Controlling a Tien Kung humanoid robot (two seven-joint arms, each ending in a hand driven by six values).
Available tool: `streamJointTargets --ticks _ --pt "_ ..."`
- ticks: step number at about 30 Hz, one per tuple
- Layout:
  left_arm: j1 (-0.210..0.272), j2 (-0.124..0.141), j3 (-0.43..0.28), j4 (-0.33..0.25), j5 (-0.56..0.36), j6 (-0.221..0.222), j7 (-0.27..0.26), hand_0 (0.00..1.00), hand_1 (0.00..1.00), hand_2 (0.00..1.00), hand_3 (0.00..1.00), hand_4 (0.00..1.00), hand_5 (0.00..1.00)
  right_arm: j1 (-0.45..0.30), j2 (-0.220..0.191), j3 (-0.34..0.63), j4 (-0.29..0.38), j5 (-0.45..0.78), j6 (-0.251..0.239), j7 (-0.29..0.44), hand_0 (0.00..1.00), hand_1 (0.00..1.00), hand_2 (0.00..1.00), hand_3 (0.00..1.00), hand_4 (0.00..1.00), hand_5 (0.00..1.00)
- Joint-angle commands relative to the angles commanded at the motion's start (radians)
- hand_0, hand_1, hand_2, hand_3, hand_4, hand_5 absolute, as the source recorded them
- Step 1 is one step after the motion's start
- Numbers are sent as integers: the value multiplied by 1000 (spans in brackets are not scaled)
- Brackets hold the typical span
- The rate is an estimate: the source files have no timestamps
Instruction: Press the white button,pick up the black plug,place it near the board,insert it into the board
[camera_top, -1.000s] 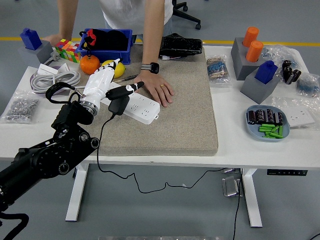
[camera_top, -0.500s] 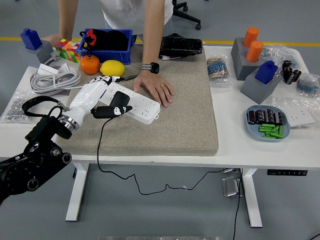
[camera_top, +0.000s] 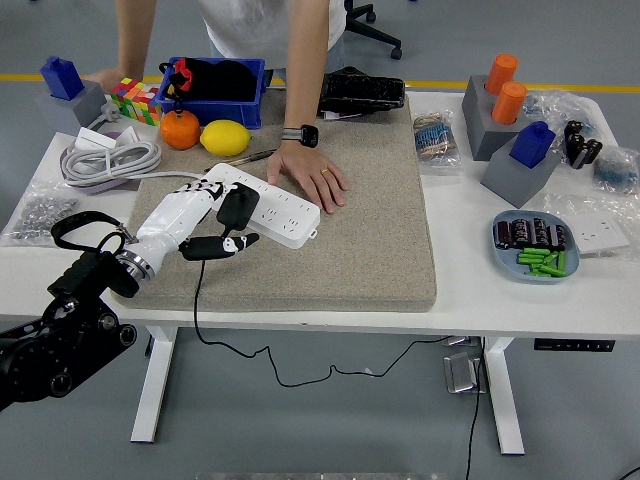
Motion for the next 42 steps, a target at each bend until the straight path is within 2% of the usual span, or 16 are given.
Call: streamJointTargets --ticks 10,11,24,42 --pt "-10 -13 11 28 40 10 28 979 967 916 900 858 740 1 -1 -6 1 3 0 1 615 547 546 586 661 354" --pt "-11 -14 13 32 44 10 31 998 982 940 909 855 757 1 -1 -6 0 2 0 1 615 548 545 586 660 353" --pt "-37 -39 50 76 142 19 90 998 998 957 919 855 786 -2 0 -1 1 3 -1 2 615 545 544 586 659 354" --pt "-78 -65 93 112 153 5 123 998 995 952 916 854 804 0 1 3 2 6 -4 5 612 543 544 586 658 356"
